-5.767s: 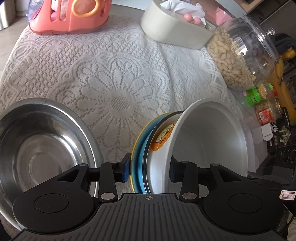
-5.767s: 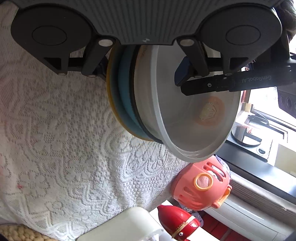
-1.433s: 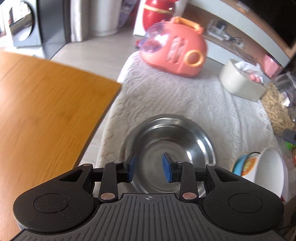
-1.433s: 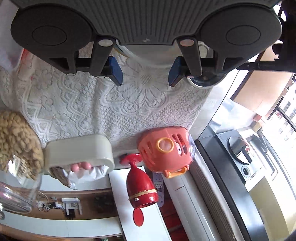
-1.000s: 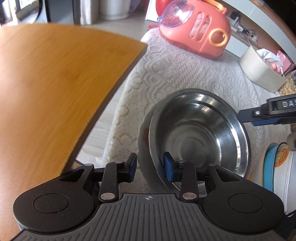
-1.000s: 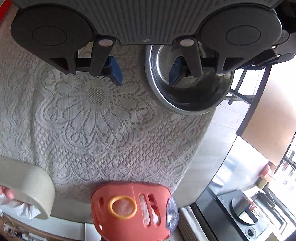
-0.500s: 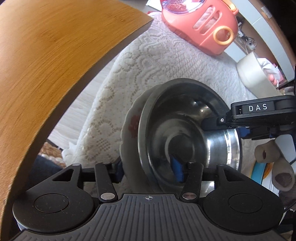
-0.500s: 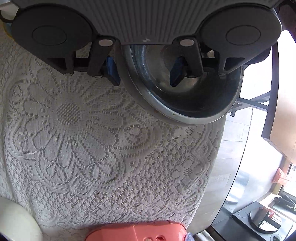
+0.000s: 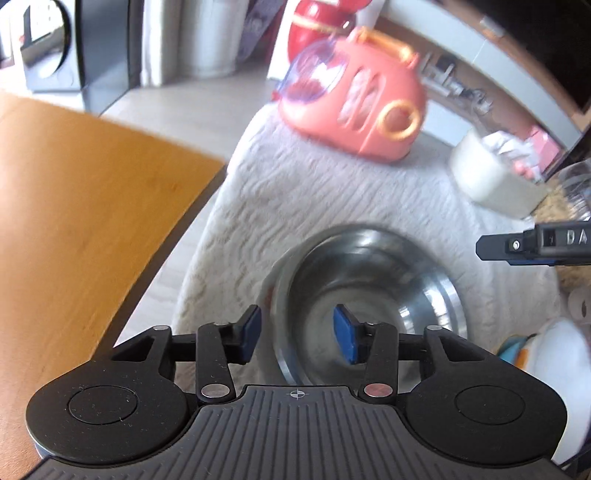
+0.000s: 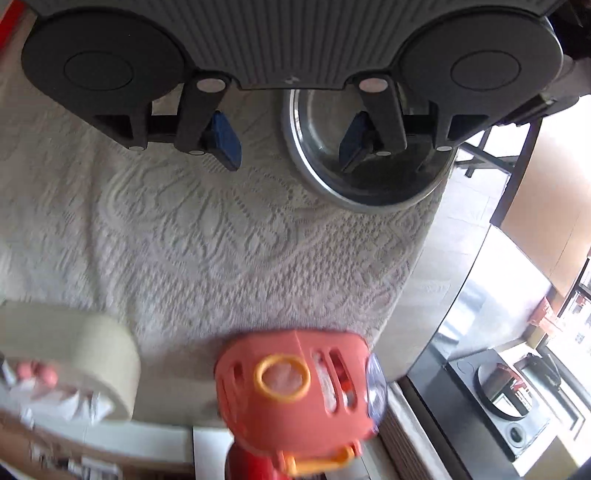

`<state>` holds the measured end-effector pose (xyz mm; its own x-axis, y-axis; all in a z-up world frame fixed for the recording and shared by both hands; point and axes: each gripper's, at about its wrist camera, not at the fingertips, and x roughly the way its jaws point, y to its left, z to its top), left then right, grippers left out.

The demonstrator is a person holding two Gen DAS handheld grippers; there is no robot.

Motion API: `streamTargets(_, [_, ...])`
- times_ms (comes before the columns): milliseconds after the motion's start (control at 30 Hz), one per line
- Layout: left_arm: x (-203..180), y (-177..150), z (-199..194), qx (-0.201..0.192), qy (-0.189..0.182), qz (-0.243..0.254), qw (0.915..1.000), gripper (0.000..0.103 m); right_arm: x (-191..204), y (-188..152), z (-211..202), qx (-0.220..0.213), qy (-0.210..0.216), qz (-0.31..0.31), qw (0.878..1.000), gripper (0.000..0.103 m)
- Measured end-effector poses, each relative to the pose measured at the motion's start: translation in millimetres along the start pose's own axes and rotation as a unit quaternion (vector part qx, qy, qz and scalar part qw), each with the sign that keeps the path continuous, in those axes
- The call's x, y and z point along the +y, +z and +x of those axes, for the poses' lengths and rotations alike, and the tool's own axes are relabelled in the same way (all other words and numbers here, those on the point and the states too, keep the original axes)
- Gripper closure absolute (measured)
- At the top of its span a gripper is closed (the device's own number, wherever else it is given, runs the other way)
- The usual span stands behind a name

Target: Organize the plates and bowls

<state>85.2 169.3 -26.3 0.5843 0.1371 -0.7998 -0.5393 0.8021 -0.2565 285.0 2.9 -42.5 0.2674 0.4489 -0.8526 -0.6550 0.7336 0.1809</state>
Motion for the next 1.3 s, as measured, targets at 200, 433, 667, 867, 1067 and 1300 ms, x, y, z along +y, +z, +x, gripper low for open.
streamTargets(200, [-45, 5, -32, -0.002, -0.167, 0.043, 0.9851, 0.056, -24, -34, -77, -0.097, -0.042, -0.049, 0.993, 0.042])
streamTargets(433, [-116, -12, -20, 0.034, -0.204, 0.118, 0.9713, 0.056, -74, -87, -94, -0.094, -0.057, 0.000, 0.994, 0.042])
streamTargets(667, [-126, -21, 8, 0.069, -0.137, 0.117, 0.9811, 0.056, -113, -119, -83, -0.087, -0.050, 0.044, 0.994, 0.042])
streamTargets(867, [-123, -21, 26, 0.114, -0.132, 0.090, 0.9805, 0.055, -143, -134, -68, -0.101, -0.025, 0.082, 0.991, 0.037])
streamTargets(1067, [-133, -30, 41, 0.140, -0.115, 0.107, 0.9776, 0.058, -146, -150, -56, -0.060, 0.015, 0.104, 0.993, 0.037])
streamTargets(1300, [-145, -45, 47, 0.149, -0.112, 0.125, 0.9745, 0.052, -149, -174, -12, 0.010, 0.093, 0.165, 0.982, 0.037])
